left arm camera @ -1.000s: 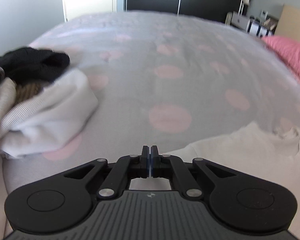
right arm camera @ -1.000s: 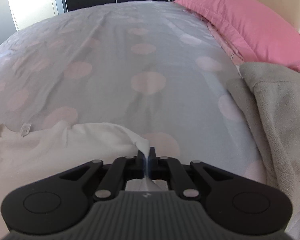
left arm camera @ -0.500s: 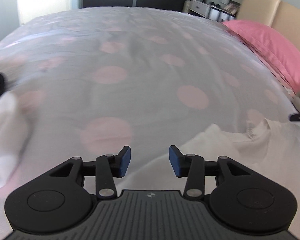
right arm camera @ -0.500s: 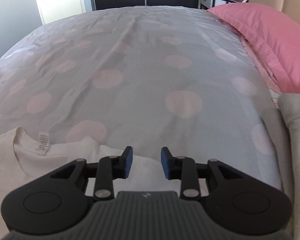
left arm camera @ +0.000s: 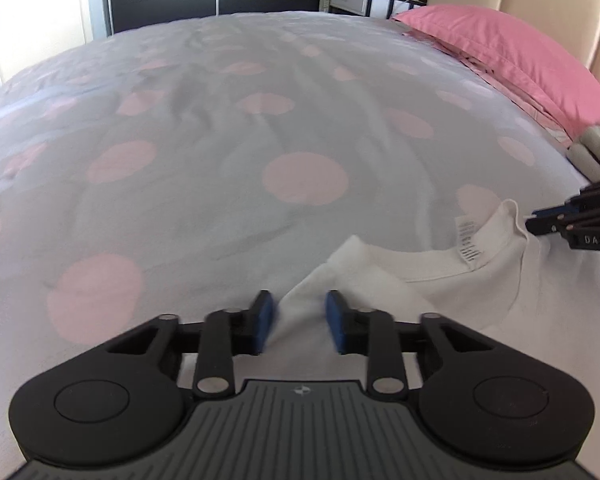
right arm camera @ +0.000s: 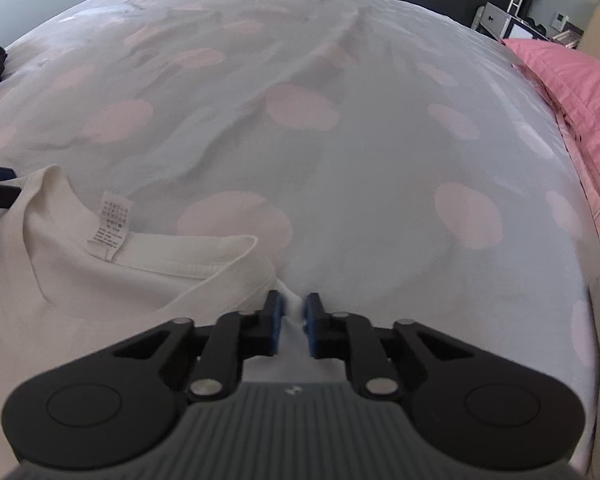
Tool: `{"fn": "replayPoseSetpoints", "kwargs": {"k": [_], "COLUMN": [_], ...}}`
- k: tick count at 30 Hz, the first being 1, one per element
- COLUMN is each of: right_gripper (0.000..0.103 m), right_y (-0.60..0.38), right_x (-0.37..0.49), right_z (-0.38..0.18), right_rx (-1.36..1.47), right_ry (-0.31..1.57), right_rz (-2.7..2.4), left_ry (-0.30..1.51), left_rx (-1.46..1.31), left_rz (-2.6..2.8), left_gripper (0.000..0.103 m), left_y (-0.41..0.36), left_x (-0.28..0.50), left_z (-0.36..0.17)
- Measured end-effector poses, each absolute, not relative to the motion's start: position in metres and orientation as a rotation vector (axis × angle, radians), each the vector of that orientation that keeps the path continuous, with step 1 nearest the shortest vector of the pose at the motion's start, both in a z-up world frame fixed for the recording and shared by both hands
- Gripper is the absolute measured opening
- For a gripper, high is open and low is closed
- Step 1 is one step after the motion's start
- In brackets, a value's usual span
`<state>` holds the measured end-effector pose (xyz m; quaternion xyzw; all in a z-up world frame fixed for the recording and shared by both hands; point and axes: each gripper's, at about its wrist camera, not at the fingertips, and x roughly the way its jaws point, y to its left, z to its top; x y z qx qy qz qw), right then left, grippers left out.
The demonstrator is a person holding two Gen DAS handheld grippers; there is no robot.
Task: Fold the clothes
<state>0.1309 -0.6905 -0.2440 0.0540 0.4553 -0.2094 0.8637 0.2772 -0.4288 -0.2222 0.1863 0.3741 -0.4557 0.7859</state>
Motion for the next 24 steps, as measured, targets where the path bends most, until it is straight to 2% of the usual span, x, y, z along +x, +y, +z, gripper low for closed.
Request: {"fn": "replayPoseSetpoints", "kwargs": {"k": [1, 5, 9, 10, 12, 13, 14, 21, 24], "right_gripper": [0.010, 0.009, 0.009, 0.010, 0.015, 0.021, 0.026, 0.026, 0.026], "right_y": [-0.689, -0.684, -0.678, -0.677, -0.674, -0.672, -0.671, -0.659, -0.639], "right_x": [0.131, 0.131, 0.131, 0.131, 0.126, 0.121, 0.116, 0.061, 0.029], "right_z": [-0.244, -0.242, -0.241, -0.240, -0.235, -0.230, -0.226, -0.188, -0.178], "right_rx": [0.104, 0.068, 0.032, 0.023, 0.029, 0.044, 0.060, 0.254, 0.266], "right_ry": [0.950, 0.934, 0.918, 0.913, 0.903, 0.896, 0.889, 0.881, 0.933], "right_rz": [-0.443, -0.460, -0.477, -0.481, -0.482, -0.479, -0.476, -0.453, -0.466], "left_ry": [0.796, 0.723, 0.792, 0.801, 0.831, 0.834, 0.833, 0.825, 0.850], "left_rx": [0.376, 0.329, 0.432, 0.433, 0.420, 0.415, 0.413, 0.479, 0.530], "left_rz": [-0.971, -0.915, -0.879, -0.870, -0.854, -0.856, -0.861, -0.931, -0.929], "left_gripper": [0.002, 0.001, 0.001, 0.002, 0.012, 0.020, 0.022, 0.023, 0.023], "left_y": [-0.428, -0.429, -0.447, -0.447, -0.444, -0.439, -0.433, -0.371, -0.346], "left_x": [0.277, 0.278, 0.279, 0.279, 0.279, 0.278, 0.276, 0.226, 0.197], "left_z": [-0.220, -0.209, -0.218, -0.218, -0.212, -0.207, -0.202, -0.161, -0.146]}}
